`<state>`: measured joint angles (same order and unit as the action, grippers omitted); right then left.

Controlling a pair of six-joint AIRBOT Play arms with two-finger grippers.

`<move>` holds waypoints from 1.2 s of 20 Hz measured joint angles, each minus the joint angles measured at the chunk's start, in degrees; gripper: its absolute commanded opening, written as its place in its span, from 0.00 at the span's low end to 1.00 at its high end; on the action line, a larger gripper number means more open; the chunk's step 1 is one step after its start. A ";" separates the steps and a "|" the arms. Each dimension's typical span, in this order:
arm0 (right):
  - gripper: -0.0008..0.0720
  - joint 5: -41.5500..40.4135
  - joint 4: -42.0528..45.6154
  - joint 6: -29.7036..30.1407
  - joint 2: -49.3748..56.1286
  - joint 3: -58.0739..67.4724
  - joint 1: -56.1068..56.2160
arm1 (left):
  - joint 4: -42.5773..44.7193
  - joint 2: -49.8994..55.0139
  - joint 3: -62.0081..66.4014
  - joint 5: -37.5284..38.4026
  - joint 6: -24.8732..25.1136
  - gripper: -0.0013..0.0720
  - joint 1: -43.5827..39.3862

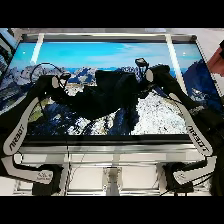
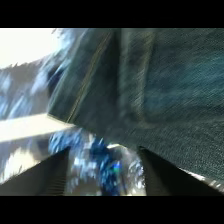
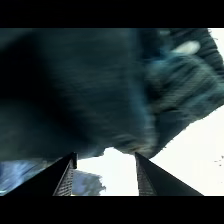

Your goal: Fold the clothes and pants, and hang the long-sleeved shirts on hangers.

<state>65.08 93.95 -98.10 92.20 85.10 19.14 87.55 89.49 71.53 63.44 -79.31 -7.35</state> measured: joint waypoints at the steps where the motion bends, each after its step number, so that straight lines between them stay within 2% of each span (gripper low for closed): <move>1: 0.59 0.02 0.15 0.07 -0.02 0.00 -0.96 | -0.55 0.76 0.44 -0.68 3.17 0.74 -0.20; 5: 0.59 1.01 0.46 0.28 0.00 0.00 -4.57 | -1.73 2.56 1.88 -4.11 12.85 0.72 -2.27; 8: 0.59 1.49 0.35 0.37 -0.02 0.00 -6.03 | -1.99 3.15 2.34 -6.29 17.70 0.43 -4.83; 9: 0.59 1.64 0.17 0.39 0.00 0.00 -6.32 | -2.01 3.41 2.43 -6.97 18.64 0.22 -5.55; 10: 0.59 1.75 -0.48 0.42 -0.02 0.00 -6.51 | -2.01 3.69 2.47 -7.63 19.41 0.05 -6.10; 12: 0.58 1.86 -1.55 0.85 0.00 0.00 -6.73 | -1.92 4.09 2.56 -8.26 19.96 0.05 -6.62; 14: 0.44 2.27 -2.89 2.10 -0.02 0.00 -6.86 | -0.72 3.98 2.60 -8.17 18.60 0.05 -6.01; 15: 0.44 2.67 -4.00 3.21 0.00 0.00 -6.93 | 0.70 3.39 2.60 -7.69 17.18 0.05 -5.01; 19: 0.48 4.83 -8.13 8.04 -0.02 0.00 -6.97 | 4.44 -4.07 2.89 -6.38 13.14 0.05 3.76; 23: 0.50 5.53 -12.94 13.49 -0.02 0.00 -6.97 | 6.03 -16.33 2.99 -7.52 11.76 0.05 18.80; 24: 0.62 5.60 -14.25 14.82 -0.02 0.00 -6.97 | 6.45 -19.10 2.99 -7.61 11.43 0.05 23.26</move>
<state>70.67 79.70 -83.29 92.18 85.10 12.16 94.00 70.39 74.52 55.83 -67.88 15.90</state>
